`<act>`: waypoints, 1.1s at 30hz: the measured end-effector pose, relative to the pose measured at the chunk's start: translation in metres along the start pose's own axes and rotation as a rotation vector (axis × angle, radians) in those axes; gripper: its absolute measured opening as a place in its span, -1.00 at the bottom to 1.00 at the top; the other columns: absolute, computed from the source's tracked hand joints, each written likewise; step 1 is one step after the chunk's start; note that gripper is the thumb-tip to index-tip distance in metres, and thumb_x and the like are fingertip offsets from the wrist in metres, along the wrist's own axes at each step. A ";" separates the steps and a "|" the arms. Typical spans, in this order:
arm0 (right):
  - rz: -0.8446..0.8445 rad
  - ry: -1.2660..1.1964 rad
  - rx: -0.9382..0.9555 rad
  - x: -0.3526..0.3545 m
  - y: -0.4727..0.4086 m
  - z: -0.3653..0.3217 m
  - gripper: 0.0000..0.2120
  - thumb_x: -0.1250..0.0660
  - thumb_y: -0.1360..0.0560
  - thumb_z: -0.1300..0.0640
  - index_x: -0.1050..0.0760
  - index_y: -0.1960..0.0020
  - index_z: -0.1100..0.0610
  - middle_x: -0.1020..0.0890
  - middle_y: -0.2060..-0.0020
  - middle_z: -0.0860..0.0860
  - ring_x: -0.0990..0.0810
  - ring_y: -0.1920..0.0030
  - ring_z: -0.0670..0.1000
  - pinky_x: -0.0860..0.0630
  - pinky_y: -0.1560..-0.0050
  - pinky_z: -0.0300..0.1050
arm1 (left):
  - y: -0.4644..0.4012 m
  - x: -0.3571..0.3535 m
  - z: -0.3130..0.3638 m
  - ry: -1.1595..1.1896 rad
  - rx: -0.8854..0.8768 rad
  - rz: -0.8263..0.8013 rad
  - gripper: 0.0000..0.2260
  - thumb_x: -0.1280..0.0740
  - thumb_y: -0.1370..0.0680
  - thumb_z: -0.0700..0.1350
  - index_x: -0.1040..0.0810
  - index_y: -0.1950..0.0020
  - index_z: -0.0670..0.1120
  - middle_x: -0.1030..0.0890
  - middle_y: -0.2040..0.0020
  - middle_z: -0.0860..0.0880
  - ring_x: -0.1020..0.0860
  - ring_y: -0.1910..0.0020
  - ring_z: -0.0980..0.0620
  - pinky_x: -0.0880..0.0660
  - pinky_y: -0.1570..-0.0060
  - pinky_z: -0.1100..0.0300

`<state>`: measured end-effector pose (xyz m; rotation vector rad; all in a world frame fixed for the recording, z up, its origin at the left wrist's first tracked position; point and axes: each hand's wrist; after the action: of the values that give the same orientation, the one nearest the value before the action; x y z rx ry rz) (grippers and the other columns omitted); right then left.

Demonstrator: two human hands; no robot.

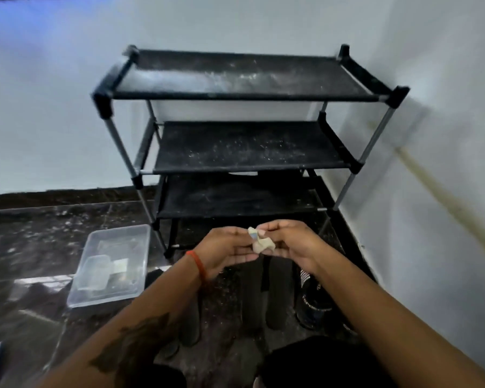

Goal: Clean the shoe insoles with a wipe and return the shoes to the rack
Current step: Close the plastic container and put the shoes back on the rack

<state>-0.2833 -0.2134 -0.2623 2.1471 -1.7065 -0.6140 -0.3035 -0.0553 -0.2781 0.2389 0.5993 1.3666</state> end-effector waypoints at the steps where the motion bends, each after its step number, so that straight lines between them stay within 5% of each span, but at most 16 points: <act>1: -0.022 0.006 0.014 -0.013 0.011 -0.007 -0.90 -0.34 -0.47 0.34 -0.57 0.02 0.26 -0.65 0.19 0.11 -0.65 0.27 -0.05 -0.56 0.36 -0.26 | 0.019 0.004 0.007 0.024 -0.025 0.031 -0.95 -0.30 -0.54 -0.29 -0.56 0.05 -0.20 -0.69 0.19 -0.10 -0.66 0.24 0.05 -0.62 0.17 0.22; 10: -0.252 -0.229 0.033 -0.133 0.095 -0.022 -0.84 -0.22 -0.48 0.47 -0.49 0.07 0.27 -0.62 0.21 0.16 -0.62 0.28 -0.02 -0.58 0.35 -0.29 | 0.164 0.057 0.025 0.414 -0.202 0.213 -0.92 -0.24 -0.56 -0.28 -0.52 0.04 -0.25 -0.69 0.18 -0.13 -0.64 0.21 0.03 -0.61 0.14 0.20; 14: -0.308 -0.263 0.005 -0.171 0.109 -0.022 -0.84 -0.21 -0.48 0.48 -0.49 0.07 0.29 -0.61 0.19 0.19 -0.61 0.27 0.01 -0.61 0.32 -0.26 | 0.194 0.080 0.018 0.512 -0.284 0.283 -0.81 -0.25 -0.57 -0.25 -0.47 -0.15 -0.30 -0.68 0.14 -0.16 -0.67 0.23 0.04 -0.63 0.18 0.22; 16: -0.335 -0.233 0.026 -0.189 0.111 -0.022 -0.88 -0.20 -0.53 0.39 -0.51 0.07 0.30 -0.62 0.15 0.20 -0.62 0.22 0.03 -0.63 0.25 -0.22 | 0.205 0.093 0.014 0.518 -0.339 0.363 -0.81 -0.26 -0.57 -0.24 -0.48 -0.14 -0.30 -0.67 0.10 -0.18 -0.67 0.24 0.05 -0.62 0.21 0.22; 19: -0.415 -0.125 0.097 -0.209 0.112 -0.018 -0.76 -0.24 -0.55 0.18 -0.52 -0.06 0.36 -0.65 0.12 0.18 -0.65 0.12 0.05 -0.63 0.07 -0.14 | 0.219 0.106 0.013 0.473 -0.418 0.498 -0.92 -0.28 -0.56 -0.24 -0.47 0.12 -0.23 -0.66 0.13 -0.19 -0.65 0.23 0.02 -0.63 0.19 0.21; 25: -0.381 0.349 0.309 -0.252 0.105 -0.007 -0.84 -0.46 -0.36 0.32 -0.59 0.05 0.26 -0.67 0.14 0.16 -0.65 0.17 -0.03 -0.59 0.13 -0.26 | 0.238 0.139 0.003 0.529 -0.478 0.623 -0.86 -0.31 -0.54 -0.25 -0.47 0.22 -0.19 -0.64 0.29 -0.14 -0.64 0.35 0.04 -0.62 0.29 0.23; 30: -0.403 0.355 0.322 -0.289 0.085 0.004 -0.84 -0.47 -0.37 0.28 -0.59 0.08 0.29 -0.65 0.26 0.04 -0.62 0.23 -0.12 -0.52 0.18 -0.35 | 0.247 0.176 -0.016 0.655 -0.433 0.713 -0.95 -0.31 -0.54 -0.28 -0.47 0.08 -0.17 -0.55 0.31 -0.10 -0.51 0.42 0.09 -0.57 0.37 0.28; 33: -0.424 0.387 0.353 -0.311 0.077 0.012 -0.81 -0.45 -0.39 0.25 -0.55 0.06 0.33 -0.63 0.28 0.03 -0.60 0.23 -0.14 -0.53 0.18 -0.33 | 0.253 0.190 -0.023 0.466 -0.414 0.755 -0.92 -0.29 -0.58 -0.21 -0.55 -0.03 -0.09 -0.57 0.26 -0.07 -0.45 0.38 0.10 -0.51 0.37 0.26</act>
<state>-0.4124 0.0719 -0.1944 2.6853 -1.2293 0.0277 -0.5131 0.1758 -0.2221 -0.2279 0.6140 2.2737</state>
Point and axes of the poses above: each hand's wrist, its own y-axis away from the middle knuckle, its own x-axis out of the back of the hand, z = x × y
